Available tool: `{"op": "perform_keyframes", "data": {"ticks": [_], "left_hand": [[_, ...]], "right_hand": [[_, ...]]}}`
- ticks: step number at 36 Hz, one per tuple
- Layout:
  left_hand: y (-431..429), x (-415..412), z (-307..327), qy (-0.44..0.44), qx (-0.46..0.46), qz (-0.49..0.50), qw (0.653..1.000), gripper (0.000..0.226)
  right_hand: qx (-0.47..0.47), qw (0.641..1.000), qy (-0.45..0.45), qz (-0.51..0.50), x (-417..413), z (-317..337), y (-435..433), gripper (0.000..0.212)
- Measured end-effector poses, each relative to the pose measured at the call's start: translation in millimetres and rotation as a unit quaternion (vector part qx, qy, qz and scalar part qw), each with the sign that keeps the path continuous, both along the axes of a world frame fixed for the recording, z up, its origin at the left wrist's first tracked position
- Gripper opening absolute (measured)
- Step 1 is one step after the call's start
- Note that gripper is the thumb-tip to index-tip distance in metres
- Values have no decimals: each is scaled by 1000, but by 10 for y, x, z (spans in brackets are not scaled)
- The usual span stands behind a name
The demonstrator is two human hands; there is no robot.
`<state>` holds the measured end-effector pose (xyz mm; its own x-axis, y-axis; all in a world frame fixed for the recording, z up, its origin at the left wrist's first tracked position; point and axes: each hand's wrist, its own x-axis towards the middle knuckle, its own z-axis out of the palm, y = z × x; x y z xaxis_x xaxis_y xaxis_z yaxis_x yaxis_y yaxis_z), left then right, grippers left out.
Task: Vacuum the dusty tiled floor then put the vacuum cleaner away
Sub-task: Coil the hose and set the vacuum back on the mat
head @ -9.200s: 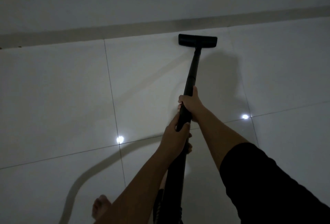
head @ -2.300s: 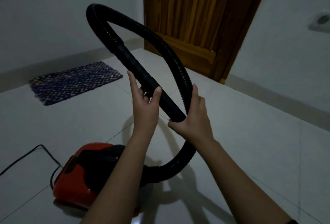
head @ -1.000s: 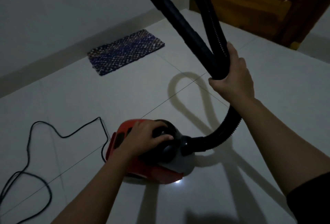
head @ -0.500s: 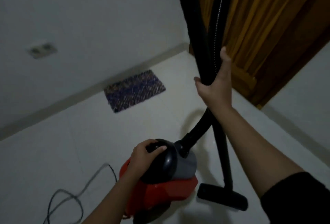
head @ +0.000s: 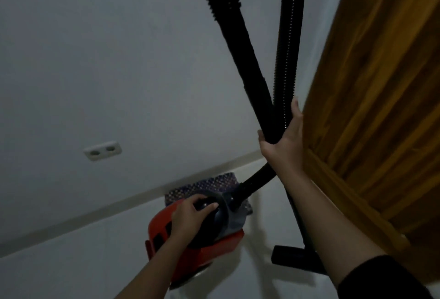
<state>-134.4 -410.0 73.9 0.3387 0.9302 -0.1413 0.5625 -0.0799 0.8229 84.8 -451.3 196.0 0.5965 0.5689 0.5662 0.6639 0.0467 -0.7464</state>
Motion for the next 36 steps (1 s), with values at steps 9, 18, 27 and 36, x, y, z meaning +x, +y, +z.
{"op": "perform_keyframes", "data": {"ticks": [9,18,27,36], "left_hand": [[1819,246,-502,50,-22,62,997,34],[3038,373,-1742,55,-29,107,992,38],[3725,307,-3271,40,-13,154,987,41],[4091,265,-4451,-2,30,169,985,47]], "right_hand": [[10,999,32,31,302,-727,1976,90],[6,992,96,86,481,-1906,3461,93],[32,987,90,130,448,-3148,4144,101],[81,973,105,188,412,-4065,4419,91]]}}
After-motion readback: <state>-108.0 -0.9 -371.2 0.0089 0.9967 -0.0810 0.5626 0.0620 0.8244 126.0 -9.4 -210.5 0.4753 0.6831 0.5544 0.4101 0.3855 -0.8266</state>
